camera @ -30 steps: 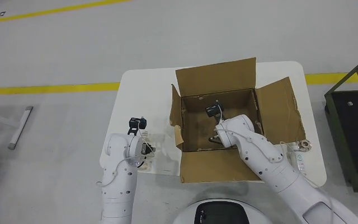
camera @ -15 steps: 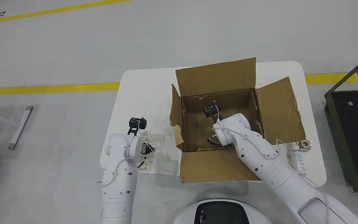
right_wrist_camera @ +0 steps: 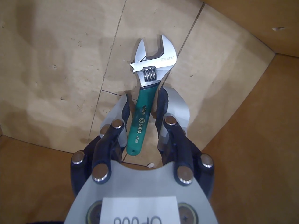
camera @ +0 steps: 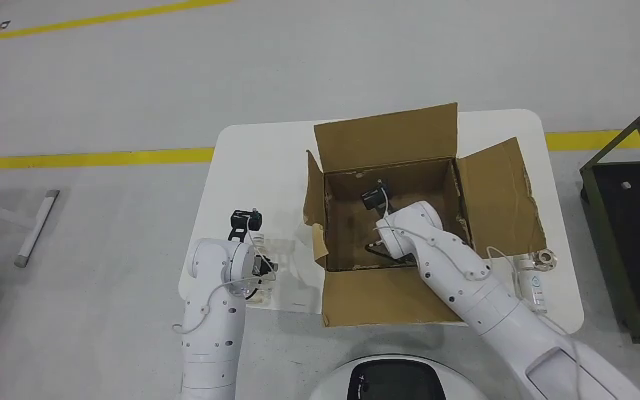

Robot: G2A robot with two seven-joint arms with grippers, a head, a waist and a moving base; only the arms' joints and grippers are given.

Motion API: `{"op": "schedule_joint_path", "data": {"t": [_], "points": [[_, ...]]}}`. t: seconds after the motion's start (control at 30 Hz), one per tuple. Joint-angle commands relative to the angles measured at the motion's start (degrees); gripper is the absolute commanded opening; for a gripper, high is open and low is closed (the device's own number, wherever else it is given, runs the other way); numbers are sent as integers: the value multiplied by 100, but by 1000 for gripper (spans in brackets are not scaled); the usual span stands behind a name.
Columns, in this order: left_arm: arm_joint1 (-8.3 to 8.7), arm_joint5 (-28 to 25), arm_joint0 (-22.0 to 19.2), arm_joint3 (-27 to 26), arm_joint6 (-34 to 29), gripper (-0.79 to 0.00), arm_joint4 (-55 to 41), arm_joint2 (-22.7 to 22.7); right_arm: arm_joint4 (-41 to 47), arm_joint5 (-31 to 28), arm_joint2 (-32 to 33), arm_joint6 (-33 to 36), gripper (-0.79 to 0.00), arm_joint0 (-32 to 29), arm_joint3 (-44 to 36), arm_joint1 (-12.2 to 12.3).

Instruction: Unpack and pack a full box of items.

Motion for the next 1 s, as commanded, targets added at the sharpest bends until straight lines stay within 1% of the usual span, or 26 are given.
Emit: {"op": "schedule_joint_path", "data": {"t": [0.0,0.03,0.07,0.13,0.17,0.2,0.37,0.5,0.63,0.77,0.87,0.97], "points": [[0,0,0,0,0,0,0,0,-7,-5,8,-1,-566,2,31,-13],[0,0,0,0,0,0,0,0,-3,-9,15,-3,-579,1,45,-19],[0,0,0,0,0,0,0,0,-4,-14,23,-13,-625,0,57,-24],[0,0,0,0,0,0,0,0,1,-15,43,-41,-683,-9,88,-34],[0,0,0,0,0,0,0,0,6,-19,51,-47,-742,-13,101,-40],[0,0,0,0,0,0,0,0,3,-24,56,-55,-779,-15,112,-45],[0,0,0,0,0,0,0,0,11,-25,114,-88,-785,-29,100,-67],[0,0,0,0,0,0,0,0,42,11,259,-177,-785,-87,-108,-59],[0,0,0,0,0,0,0,0,129,10,530,-241,-785,-237,-533,-16],[0,0,0,0,0,0,0,0,361,-59,933,-375,-785,-509,-1140,53],[0,0,0,0,0,0,0,0,812,-170,1367,-614,-785,-843,-1757,111],[0,0,0,0,0,0,0,0,1721,-446,1954,-1051,-785,-1279,-2427,165]]}}
